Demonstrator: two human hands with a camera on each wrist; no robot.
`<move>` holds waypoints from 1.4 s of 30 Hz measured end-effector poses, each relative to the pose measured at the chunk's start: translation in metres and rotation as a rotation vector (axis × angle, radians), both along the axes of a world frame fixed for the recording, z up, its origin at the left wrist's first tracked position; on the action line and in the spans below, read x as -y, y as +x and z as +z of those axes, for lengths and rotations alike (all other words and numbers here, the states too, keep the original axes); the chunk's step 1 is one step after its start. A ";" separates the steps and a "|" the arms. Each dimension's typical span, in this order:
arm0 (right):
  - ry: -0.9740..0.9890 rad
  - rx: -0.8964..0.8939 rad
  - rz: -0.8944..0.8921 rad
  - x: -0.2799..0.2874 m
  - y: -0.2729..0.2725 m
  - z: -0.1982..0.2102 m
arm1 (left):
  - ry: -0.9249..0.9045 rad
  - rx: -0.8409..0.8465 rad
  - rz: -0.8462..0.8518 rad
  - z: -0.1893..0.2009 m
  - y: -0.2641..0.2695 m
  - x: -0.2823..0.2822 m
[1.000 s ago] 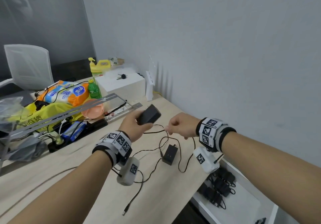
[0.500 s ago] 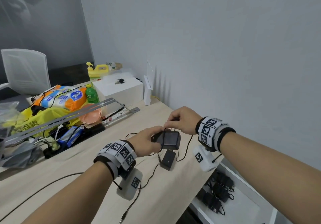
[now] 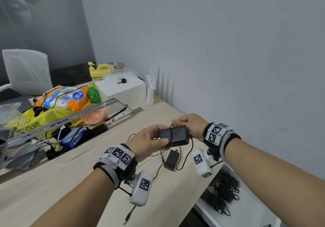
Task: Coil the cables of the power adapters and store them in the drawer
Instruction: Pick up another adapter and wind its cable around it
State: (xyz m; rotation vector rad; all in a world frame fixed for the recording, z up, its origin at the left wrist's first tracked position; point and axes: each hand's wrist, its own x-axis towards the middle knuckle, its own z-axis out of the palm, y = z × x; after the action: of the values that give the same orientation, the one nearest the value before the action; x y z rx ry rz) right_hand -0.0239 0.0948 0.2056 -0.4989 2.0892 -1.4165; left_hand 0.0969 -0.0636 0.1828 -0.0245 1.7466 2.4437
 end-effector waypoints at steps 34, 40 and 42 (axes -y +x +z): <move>0.491 -0.484 0.291 0.034 0.045 0.010 | -0.298 -0.098 0.694 -0.007 -0.019 0.017; 0.490 -0.686 0.320 0.039 0.041 0.051 | -0.675 -0.173 0.497 -0.004 -0.010 0.031; 0.432 -0.706 0.299 0.038 0.032 0.065 | -0.614 -0.159 0.408 -0.003 -0.007 0.035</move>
State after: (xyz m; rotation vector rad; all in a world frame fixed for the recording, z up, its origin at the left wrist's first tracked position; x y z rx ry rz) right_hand 0.0078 0.0568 0.2710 -1.1905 2.6104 -0.6227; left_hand 0.0901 -0.0982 0.1795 -0.2796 2.7284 2.0648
